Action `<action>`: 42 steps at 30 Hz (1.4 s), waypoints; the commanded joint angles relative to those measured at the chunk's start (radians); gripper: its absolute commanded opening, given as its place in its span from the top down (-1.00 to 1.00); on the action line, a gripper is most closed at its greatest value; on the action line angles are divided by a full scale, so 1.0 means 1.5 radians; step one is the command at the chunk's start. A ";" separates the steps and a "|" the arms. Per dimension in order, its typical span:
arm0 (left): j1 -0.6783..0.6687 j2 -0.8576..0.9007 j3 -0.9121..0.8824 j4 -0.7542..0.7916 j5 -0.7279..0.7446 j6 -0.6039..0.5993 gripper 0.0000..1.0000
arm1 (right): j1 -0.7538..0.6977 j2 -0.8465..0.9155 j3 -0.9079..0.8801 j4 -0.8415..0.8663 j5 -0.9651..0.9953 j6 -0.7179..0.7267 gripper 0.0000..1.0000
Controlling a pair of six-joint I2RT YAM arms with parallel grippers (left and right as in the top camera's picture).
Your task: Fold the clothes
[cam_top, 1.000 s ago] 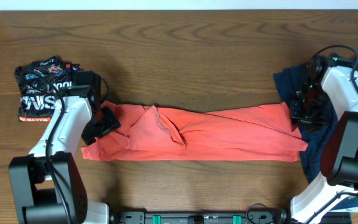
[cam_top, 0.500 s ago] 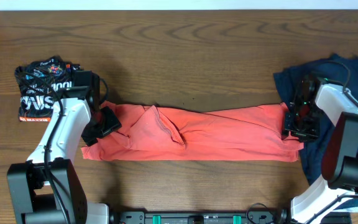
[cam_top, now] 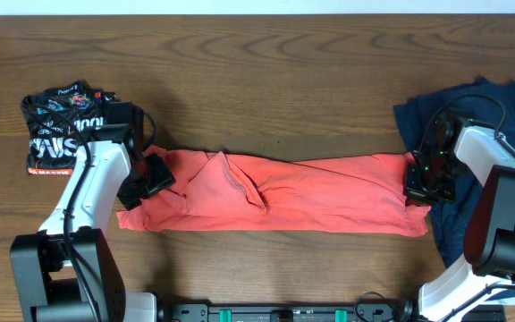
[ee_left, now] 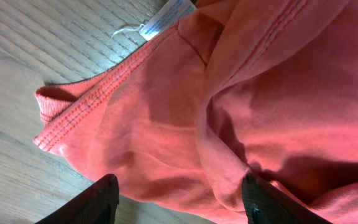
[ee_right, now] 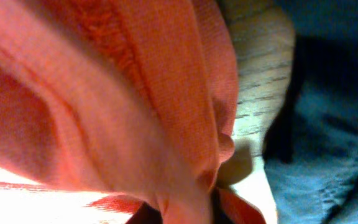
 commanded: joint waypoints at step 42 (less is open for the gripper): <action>0.032 -0.075 0.010 -0.048 -0.001 0.029 -0.43 | 0.550 0.019 0.242 -0.055 -0.108 0.232 0.97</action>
